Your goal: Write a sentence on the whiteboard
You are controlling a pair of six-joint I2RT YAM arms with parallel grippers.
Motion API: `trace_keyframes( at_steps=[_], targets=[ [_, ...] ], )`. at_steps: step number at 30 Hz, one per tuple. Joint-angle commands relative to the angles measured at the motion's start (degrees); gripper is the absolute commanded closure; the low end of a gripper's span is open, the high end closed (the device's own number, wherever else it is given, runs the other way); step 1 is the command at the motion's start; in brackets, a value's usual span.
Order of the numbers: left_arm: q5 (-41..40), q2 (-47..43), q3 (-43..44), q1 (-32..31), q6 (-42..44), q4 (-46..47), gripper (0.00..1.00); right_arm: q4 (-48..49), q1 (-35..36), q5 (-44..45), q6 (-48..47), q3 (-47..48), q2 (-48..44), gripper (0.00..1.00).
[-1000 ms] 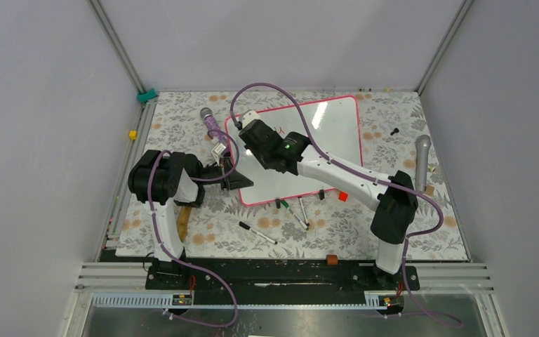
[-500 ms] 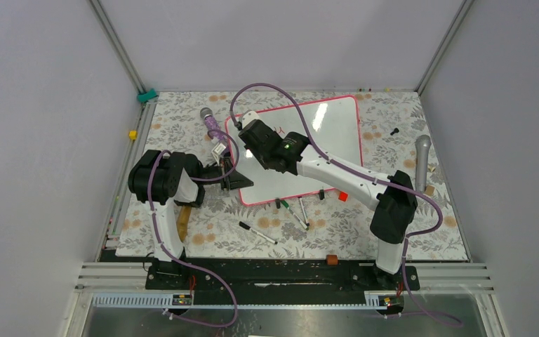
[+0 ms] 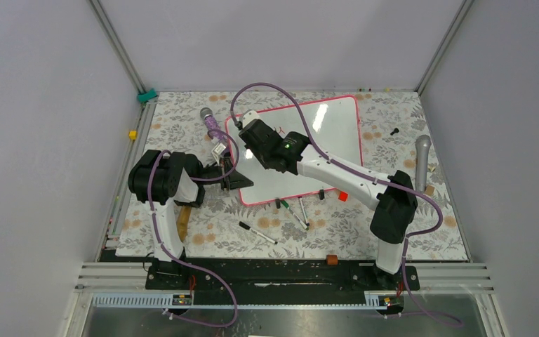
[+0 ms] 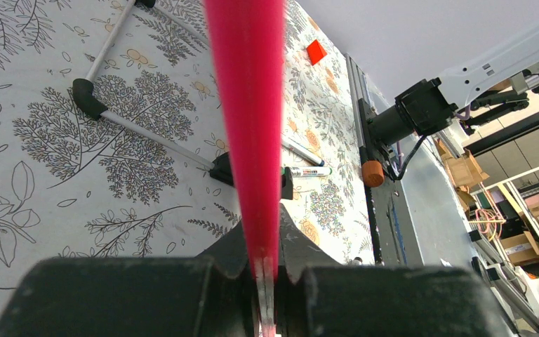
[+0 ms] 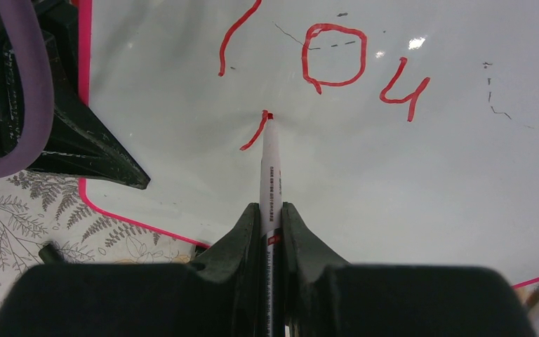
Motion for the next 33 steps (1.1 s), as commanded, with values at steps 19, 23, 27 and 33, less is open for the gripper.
trace_keyframes(
  at_steps=[19, 23, 27, 33],
  targets=[
    [2.12, 2.13, 0.11, -0.94, 3.87, -0.57, 1.0, 0.35, -1.71, 3.52, 0.92, -2.75, -2.79, 1.0],
    [2.07, 2.13, 0.12, -0.98, 3.81, -0.54, 1.0, 0.29, -1.77, 3.25, 1.19, -3.89, -3.48, 1.0],
    [2.11, 2.15, 0.12, -0.92, 3.85, -0.54, 1.0, 0.38, -1.75, 1.87, 1.77, -4.87, -4.0, 1.0],
    [2.17, 2.13, 0.12, -1.0, 3.8, -0.53, 1.0, 0.15, -1.73, -0.16, 2.64, -5.88, -4.18, 1.0]
  ],
)
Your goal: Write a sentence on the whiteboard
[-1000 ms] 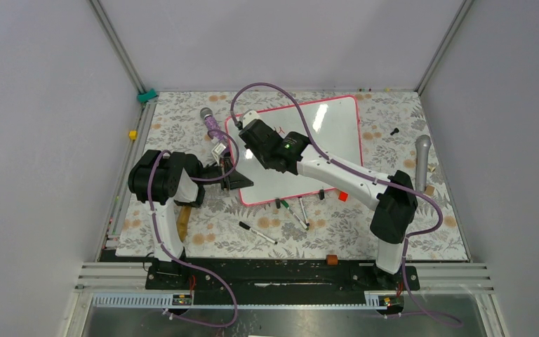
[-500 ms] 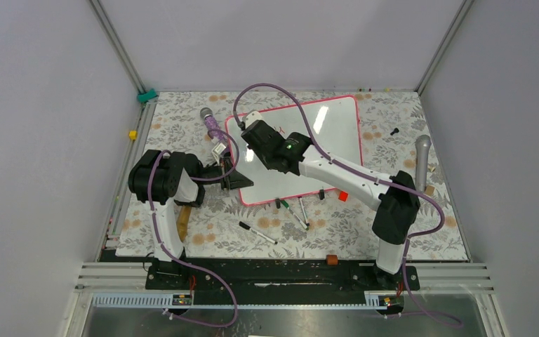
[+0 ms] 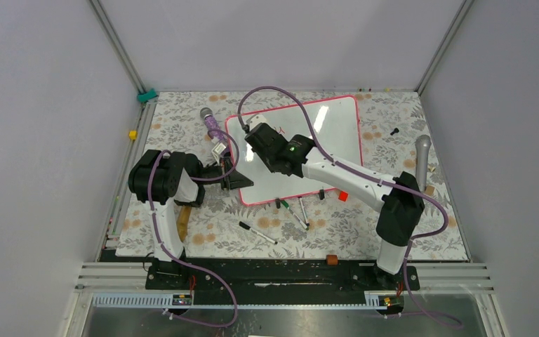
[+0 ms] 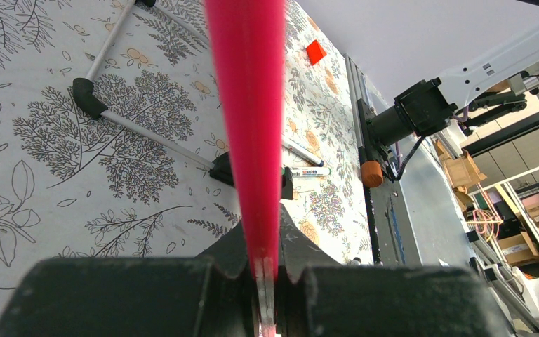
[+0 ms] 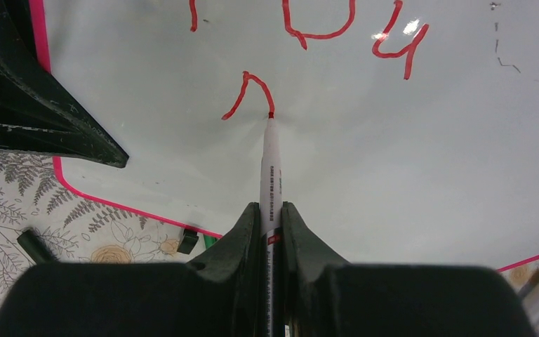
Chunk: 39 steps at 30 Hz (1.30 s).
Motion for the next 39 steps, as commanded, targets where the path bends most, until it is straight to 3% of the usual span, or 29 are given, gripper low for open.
trace_keyframes(
  at_steps=[1, 15, 39],
  targets=[
    [2.09, 2.02, -0.08, -0.93, 4.15, -0.35, 1.0, 0.01, -1.08, -0.64, 1.26, -1.1, -1.59, 1.0],
    [2.14, 2.0, -0.08, -0.9, 4.14, -0.42, 1.0, -0.26, -1.09, -2.34, 2.46, -3.54, -2.63, 1.0],
    [2.28, 2.06, 0.0, -1.01, 4.11, -0.38, 1.0, -0.41, -2.34, 0.5, -0.72, 4.0, 0.91, 1.0]
  ],
)
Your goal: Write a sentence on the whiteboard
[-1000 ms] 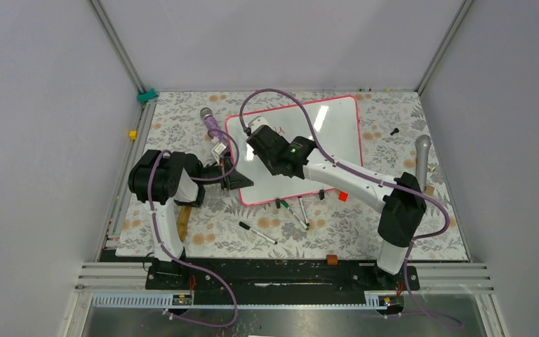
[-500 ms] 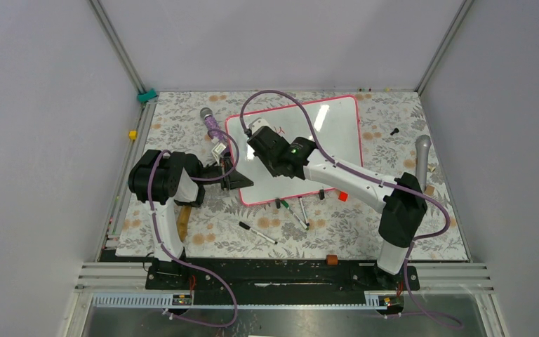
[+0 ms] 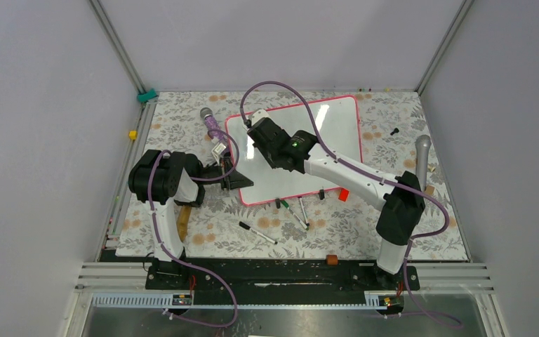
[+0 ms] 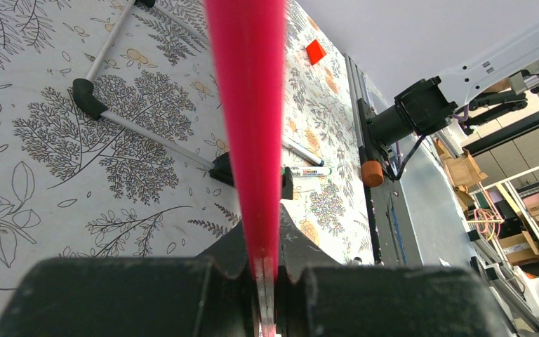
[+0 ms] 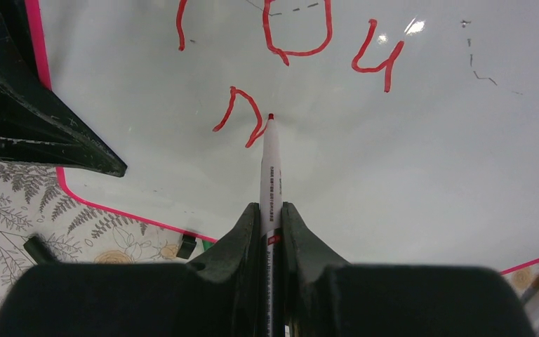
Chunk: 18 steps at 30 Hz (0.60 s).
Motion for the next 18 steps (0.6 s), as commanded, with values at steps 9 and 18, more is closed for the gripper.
trace_keyframes(
  at_steps=[9, 18],
  targets=[
    [2.11, 2.04, 0.01, -0.96, 3.98, -0.57, 1.0, -0.22, -1.72, 3.04, -0.87, 2.72, 0.54, 1.0],
    [2.09, 2.02, -0.01, -0.93, 3.96, -0.58, 1.0, -0.2, -2.5, 3.83, -0.92, 1.43, -0.55, 1.0]
  ],
)
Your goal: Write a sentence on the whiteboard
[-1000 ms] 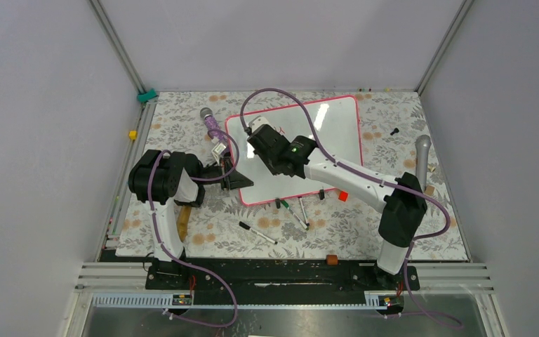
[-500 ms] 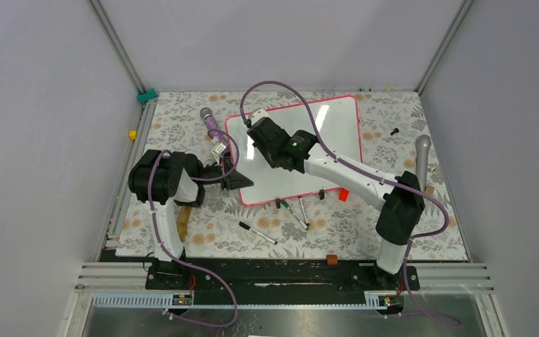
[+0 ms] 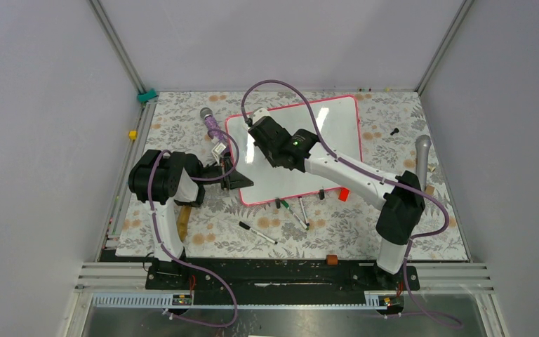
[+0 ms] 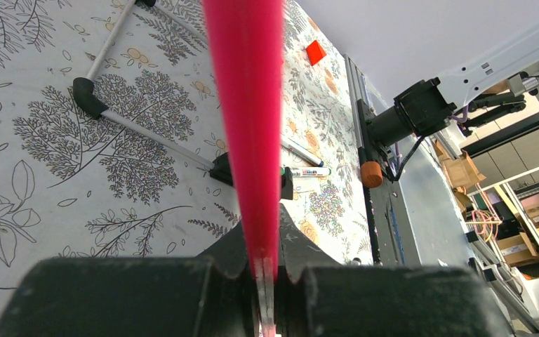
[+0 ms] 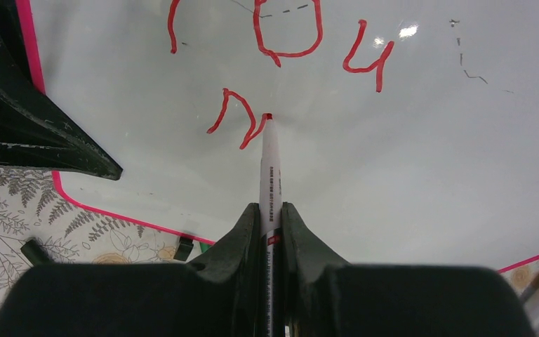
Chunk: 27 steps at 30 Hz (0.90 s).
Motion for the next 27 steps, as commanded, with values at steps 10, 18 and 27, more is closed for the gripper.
trace_keyframes(
  at_steps=[10, 18, 27],
  targets=[
    [2.15, 2.02, -0.04, -0.91, 4.22, -0.44, 1.0, 0.0, -2.49, 4.35, -0.87, -0.59, -2.33, 1.0],
    [2.2, 2.03, -0.04, -0.93, 4.22, -0.46, 1.0, -0.78, -2.59, 2.68, -0.18, -1.33, -2.76, 1.0],
    [2.22, 2.02, -0.04, -0.99, 4.22, -0.39, 1.0, -1.46, -2.59, -1.36, 1.87, -4.25, -3.64, 1.0]
  ],
)
